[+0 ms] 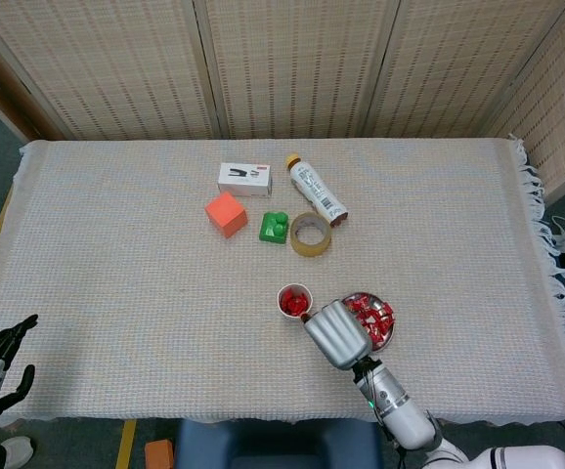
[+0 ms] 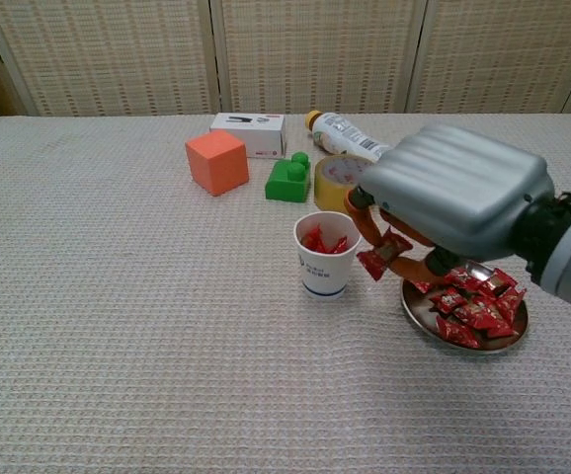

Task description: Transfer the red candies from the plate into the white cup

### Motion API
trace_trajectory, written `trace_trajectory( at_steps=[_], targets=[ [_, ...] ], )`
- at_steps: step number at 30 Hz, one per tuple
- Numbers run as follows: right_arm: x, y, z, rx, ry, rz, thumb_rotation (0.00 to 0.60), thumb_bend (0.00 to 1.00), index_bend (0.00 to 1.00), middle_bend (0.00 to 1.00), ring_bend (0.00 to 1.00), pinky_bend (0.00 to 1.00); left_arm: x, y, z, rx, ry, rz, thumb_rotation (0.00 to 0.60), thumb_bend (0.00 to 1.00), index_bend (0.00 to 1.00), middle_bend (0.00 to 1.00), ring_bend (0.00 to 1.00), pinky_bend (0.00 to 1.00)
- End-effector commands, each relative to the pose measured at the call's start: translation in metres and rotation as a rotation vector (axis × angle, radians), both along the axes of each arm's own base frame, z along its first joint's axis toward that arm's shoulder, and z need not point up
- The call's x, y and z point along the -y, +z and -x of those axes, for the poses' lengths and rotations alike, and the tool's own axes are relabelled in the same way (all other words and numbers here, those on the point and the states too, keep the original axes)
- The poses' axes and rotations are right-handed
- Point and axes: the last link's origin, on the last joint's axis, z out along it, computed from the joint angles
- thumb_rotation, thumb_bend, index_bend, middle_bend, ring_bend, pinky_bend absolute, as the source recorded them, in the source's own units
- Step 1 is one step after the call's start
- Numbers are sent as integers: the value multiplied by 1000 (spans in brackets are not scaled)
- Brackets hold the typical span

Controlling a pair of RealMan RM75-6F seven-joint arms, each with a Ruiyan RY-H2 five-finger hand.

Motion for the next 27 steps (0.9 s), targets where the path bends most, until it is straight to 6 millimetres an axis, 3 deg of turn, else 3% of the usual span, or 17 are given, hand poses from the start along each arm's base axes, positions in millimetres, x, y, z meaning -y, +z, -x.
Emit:
trace_trajectory(
  at_steps=[1, 5, 11, 18, 27],
  targets=[
    [23, -7, -27, 47, -30, 22, 600, 224, 556, 824, 827, 1000, 0, 0, 0, 1, -2, -1, 600, 529, 18, 157, 209, 273],
    [41, -33, -33, 56, -106, 3, 600, 224, 556, 824, 824, 1000, -1, 1, 1, 4, 1, 5, 600, 529, 15, 157, 209, 274],
    [47, -58, -44, 69, -143, -30, 600, 224, 546, 824, 819, 1000, 0, 5, 1, 20, -2, -6, 600, 529, 14, 152, 209, 274],
    [49, -60, -44, 53, -140, -2, 600, 223, 478, 824, 808, 1000, 1, 9, 2, 33, -4, -9, 600, 530, 14, 151, 208, 275],
    [48, -51, -35, -14, -147, 26, 600, 224, 203, 824, 773, 1000, 1, 7, 1, 27, -3, -6, 600, 530, 14, 152, 210, 275]
  ],
)
